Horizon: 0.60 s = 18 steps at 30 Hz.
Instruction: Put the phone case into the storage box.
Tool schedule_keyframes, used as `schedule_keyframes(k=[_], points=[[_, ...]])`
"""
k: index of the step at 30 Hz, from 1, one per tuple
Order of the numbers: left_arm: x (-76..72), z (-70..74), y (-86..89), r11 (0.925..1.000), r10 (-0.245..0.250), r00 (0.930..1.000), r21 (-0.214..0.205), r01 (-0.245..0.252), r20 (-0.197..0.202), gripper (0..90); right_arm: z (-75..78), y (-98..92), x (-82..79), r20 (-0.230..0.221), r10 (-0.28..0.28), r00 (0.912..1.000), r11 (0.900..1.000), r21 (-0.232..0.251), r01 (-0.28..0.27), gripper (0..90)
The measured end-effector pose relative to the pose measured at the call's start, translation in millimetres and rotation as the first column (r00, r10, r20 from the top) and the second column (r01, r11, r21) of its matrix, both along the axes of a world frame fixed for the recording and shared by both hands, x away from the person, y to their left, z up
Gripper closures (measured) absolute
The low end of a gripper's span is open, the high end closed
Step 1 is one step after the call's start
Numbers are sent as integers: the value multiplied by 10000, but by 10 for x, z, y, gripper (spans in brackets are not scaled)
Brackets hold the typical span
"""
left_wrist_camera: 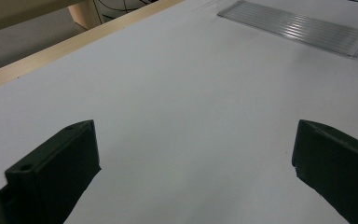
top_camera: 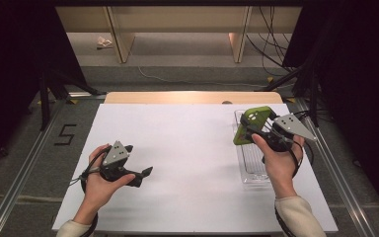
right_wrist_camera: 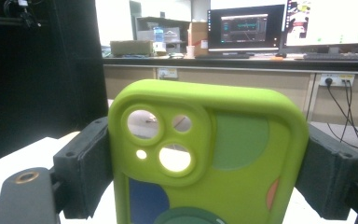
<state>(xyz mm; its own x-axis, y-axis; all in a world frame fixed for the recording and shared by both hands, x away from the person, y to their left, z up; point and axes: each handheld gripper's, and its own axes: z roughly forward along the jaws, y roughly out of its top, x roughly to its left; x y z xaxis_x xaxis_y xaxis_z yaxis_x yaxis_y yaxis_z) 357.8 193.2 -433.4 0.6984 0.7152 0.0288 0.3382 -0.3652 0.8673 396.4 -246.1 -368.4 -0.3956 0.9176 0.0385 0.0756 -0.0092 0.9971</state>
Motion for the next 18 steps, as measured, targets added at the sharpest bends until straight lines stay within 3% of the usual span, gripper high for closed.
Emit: schedule_keyframes(k=[18], points=[[10,-18,12,10000,57,10000,-19,-57,-62,3,-19,-100,31,-43,-432,9991,9990,-150,432,165]])
